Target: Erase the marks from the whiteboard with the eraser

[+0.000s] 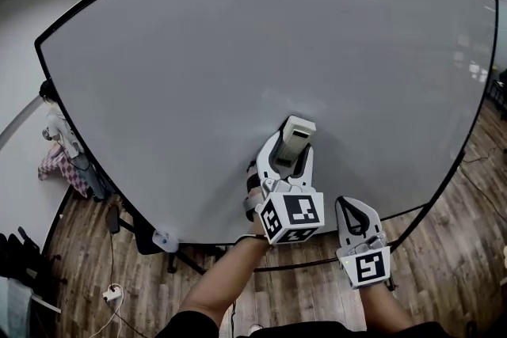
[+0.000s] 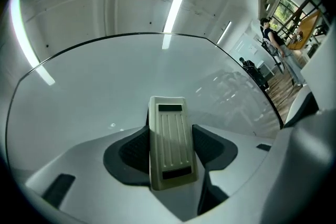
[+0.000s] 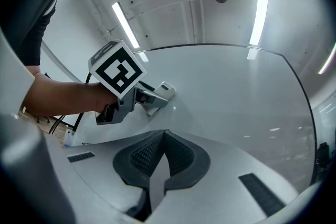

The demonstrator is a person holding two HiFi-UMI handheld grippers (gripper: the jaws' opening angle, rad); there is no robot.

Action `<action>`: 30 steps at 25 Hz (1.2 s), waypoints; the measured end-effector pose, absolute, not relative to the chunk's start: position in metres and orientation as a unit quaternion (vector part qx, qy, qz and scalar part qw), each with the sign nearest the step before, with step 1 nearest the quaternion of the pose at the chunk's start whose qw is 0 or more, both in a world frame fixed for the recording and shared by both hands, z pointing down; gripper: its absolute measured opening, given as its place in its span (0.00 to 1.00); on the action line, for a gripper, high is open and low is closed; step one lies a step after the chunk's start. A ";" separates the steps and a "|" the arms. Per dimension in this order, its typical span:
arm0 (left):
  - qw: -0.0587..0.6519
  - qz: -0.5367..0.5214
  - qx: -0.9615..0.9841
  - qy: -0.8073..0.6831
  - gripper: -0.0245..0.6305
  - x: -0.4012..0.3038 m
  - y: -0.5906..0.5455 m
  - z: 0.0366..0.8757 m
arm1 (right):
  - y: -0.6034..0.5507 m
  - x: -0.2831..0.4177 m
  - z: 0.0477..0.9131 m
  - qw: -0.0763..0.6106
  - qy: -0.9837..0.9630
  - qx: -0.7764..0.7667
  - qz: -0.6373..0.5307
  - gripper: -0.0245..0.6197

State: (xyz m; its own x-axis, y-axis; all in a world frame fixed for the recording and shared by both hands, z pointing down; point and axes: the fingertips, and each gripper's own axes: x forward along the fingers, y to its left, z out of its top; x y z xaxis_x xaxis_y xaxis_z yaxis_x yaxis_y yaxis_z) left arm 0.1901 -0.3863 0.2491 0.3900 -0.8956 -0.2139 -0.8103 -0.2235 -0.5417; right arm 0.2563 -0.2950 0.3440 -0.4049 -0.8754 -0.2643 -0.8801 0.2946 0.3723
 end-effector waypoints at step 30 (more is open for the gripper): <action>0.283 -0.024 -0.770 0.572 0.45 0.096 -0.340 0.233 | -0.274 0.219 0.343 -0.005 0.808 -0.545 0.223 0.07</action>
